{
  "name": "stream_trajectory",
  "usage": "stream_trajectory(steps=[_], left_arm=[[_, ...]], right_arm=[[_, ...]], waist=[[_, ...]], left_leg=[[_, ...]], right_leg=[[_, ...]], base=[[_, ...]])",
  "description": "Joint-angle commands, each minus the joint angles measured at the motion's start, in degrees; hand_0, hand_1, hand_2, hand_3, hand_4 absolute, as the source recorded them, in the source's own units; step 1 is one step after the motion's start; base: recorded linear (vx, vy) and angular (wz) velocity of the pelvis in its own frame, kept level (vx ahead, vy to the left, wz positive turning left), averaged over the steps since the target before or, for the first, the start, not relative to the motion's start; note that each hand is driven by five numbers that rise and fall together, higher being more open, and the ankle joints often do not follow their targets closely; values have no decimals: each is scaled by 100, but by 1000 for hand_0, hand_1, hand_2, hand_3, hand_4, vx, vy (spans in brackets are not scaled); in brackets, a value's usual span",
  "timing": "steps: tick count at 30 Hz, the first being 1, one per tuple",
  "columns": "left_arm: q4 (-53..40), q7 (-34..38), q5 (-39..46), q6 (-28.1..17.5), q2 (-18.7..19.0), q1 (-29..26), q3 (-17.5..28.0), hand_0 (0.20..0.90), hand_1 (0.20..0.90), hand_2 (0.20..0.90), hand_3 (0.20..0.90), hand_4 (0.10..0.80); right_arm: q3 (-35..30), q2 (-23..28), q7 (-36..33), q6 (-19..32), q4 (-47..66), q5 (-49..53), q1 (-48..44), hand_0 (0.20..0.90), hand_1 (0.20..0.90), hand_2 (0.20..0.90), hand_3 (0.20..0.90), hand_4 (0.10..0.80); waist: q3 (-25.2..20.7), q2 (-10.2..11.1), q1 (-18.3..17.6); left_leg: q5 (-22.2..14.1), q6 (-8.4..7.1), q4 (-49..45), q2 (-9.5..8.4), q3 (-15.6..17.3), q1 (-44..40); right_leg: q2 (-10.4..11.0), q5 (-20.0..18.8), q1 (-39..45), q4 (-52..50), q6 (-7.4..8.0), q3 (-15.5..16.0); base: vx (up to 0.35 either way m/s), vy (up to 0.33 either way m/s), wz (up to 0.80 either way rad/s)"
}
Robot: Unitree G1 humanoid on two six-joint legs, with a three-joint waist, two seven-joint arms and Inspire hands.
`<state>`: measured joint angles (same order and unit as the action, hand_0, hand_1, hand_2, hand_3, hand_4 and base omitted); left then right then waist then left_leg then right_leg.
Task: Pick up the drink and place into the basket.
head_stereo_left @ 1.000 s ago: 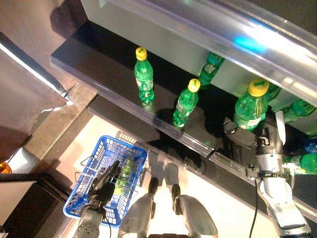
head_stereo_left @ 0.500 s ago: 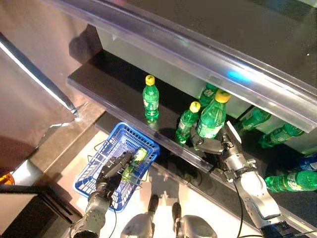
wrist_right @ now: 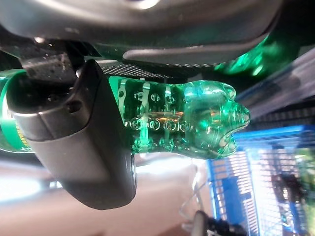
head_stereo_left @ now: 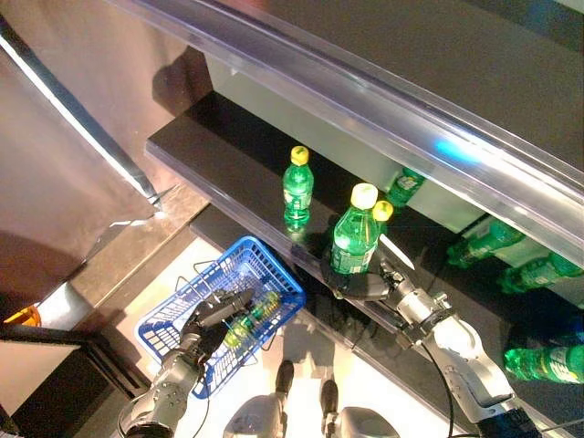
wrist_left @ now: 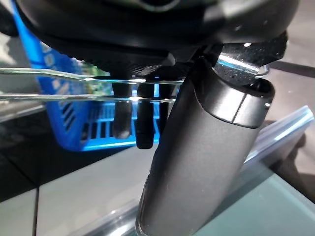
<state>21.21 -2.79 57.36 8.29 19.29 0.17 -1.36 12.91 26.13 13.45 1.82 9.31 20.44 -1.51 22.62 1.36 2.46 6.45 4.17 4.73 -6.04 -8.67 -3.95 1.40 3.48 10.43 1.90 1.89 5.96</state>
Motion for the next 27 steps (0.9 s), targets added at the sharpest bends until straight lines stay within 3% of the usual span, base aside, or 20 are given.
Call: stream_trajectory(steps=[1, 6, 14, 20, 27], left_arm=[[-1474, -929, 63, -940, 279, -320, 208, 300, 300, 300, 200, 100], [-1473, -880, 165, -1010, 284, -215, 334, 300, 300, 300, 200, 100], [-1337, -905, 237, -1066, 398, -166, 518, 300, 300, 300, 200, 100], [-1252, -917, 142, -1080, 454, -266, 415, 300, 300, 300, 200, 100], [-1191, -836, 20, -1085, 523, -394, 305, 300, 300, 300, 200, 100]], right_arm=[[417, 16, -88, 828, 641, 264, -145, 300, 300, 300, 200, 100], [434, -50, -324, 918, 606, 132, -57, 300, 300, 300, 200, 100], [550, 3, 109, 801, 730, 357, -18, 300, 300, 300, 200, 100], [1011, 41, 575, 526, 626, 545, -120, 300, 300, 300, 200, 100], [1467, -34, 628, 585, 373, 458, -294, 300, 300, 300, 200, 100]], waist=[[-1866, -273, 108], [-1874, -272, 133], [-1877, -271, 155], [-1896, -258, 243], [-1923, -257, 391]], left_leg=[[-709, -427, -12, -11, 489, -451], [-717, -410, -7, -12, 503, -454], [-719, -408, 5, -3, 528, -452], [-716, -414, 3, -8, 515, -451], [-697, -424, 12, 0, 504, -451]], right_leg=[[59, -500, -396, 247, 463, 37], [66, -484, -397, 222, 457, 81], [84, -455, -400, 196, 456, 128], [114, -409, -364, 165, 446, 228], [170, -335, -336, 58, 437, 460]], base=[[3, -5, 50], [2, -7, 25], [-5, -4, 2], [-2, -2, 1], [-7, -16, 4]])
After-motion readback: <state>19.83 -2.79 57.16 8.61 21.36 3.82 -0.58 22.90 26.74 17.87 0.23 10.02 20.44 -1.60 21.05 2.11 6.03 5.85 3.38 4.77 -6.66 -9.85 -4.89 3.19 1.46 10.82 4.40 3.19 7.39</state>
